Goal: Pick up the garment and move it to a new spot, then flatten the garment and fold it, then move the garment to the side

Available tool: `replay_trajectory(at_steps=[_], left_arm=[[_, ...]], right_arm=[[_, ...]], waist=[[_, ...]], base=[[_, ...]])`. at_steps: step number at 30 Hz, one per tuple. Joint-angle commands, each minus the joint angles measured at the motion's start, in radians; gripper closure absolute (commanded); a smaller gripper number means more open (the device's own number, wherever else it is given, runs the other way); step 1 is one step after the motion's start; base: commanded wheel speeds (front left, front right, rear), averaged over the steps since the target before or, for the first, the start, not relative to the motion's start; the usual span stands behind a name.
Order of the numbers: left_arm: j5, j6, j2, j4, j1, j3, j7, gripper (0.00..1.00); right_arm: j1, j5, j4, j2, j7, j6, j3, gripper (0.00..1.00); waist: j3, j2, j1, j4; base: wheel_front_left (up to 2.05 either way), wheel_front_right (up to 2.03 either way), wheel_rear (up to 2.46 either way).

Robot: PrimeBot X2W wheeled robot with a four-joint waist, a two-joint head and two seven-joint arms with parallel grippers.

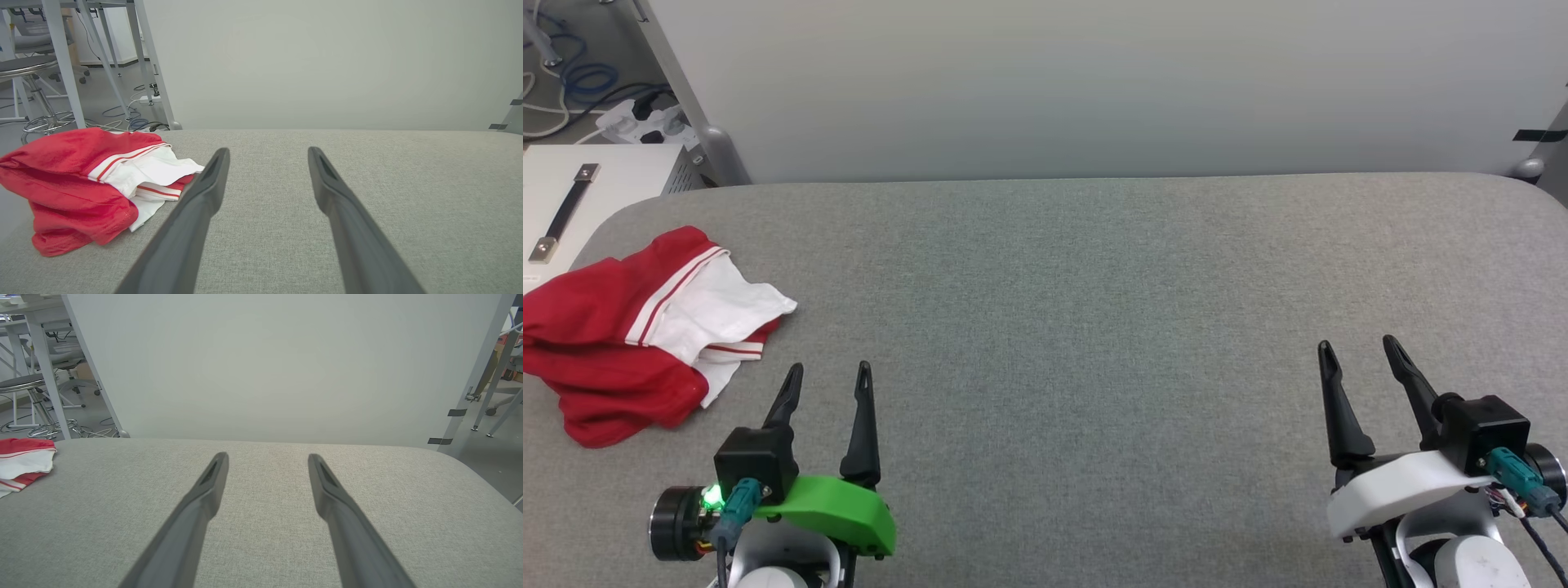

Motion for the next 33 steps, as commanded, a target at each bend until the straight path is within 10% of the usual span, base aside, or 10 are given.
replay_trajectory(at_steps=[1,33], left_arm=[[-0.006,-0.007,-0.002,-0.005,0.002,-0.001,-0.011,0.00],[-0.038,-0.036,-0.004,0.053,0.003,-0.025,-0.078,0.00]], right_arm=[[-0.017,0.011,-0.007,0.001,-0.010,0.000,-0.002,0.00],[-0.037,0.022,0.047,0.001,-0.076,-0.001,0.011,0.00]], waist=[[0.000,0.0000,0.0000,0.000],[0.008,0.0000,0.0000,0.003]], base=[[0.00,0.00,0.00],[0.00,0.00,0.00]])
